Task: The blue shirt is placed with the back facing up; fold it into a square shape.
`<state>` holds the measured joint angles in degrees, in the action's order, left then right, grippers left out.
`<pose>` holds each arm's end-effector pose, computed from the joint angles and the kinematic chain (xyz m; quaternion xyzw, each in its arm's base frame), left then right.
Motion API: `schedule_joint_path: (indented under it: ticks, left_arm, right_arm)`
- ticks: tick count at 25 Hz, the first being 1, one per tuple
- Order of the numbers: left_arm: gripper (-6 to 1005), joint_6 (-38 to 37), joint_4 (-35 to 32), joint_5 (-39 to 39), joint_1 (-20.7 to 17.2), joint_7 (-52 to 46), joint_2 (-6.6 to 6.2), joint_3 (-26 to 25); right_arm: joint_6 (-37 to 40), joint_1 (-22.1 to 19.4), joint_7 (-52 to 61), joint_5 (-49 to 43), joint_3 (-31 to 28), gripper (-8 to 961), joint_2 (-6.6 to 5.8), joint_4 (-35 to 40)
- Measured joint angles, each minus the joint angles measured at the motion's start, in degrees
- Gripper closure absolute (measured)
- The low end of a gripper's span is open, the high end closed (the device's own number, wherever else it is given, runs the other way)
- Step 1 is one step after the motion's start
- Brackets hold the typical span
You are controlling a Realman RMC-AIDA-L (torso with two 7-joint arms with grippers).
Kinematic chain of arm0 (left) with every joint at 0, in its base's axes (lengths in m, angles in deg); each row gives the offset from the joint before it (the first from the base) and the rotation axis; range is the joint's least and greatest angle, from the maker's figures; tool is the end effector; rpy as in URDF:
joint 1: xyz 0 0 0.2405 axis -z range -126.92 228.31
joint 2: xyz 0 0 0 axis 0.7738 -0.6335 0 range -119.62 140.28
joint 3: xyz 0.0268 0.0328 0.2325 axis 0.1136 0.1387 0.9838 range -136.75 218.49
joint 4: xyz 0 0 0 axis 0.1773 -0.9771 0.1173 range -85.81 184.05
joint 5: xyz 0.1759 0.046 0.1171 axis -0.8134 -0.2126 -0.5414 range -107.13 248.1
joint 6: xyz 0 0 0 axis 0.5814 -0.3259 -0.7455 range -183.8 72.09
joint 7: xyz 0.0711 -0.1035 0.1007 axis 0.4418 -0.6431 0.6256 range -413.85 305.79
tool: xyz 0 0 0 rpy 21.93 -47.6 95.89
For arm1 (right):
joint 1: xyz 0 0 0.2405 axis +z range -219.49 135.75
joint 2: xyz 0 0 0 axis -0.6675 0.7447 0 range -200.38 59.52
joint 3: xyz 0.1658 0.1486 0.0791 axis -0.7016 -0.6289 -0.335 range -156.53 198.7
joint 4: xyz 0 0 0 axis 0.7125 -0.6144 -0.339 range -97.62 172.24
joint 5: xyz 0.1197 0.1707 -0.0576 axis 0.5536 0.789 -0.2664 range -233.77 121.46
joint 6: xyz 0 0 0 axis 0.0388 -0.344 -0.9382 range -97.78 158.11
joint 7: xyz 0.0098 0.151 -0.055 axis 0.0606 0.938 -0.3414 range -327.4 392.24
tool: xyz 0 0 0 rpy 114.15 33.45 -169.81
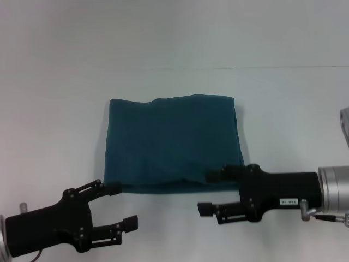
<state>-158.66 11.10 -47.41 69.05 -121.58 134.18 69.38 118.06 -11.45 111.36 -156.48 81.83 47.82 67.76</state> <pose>-0.2774 0.2474 -0.0117 -0.9122 -0.2221 -0.3203 0.1267 0.2192 0.3073 -0.0529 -0.9445 0.2097 0.2520 0.0209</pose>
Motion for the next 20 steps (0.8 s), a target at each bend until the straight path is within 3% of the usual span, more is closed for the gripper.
schedule_joint_path:
  ticks: [7,20]
  left_arm:
    - [97,-0.2,0.0,-0.5,0.4,-1.3,-0.01,0.0]
    - [96,-0.3,0.2,-0.7,0.7,-2.0,-0.01,0.1]
  right_arm:
    - [-0.6,0.2,-0.1,-4.4,-0.1,40,0.18,0.0]
    - [-0.7,0.2,0.2,-4.5,-0.6,41,-0.08,0.0]
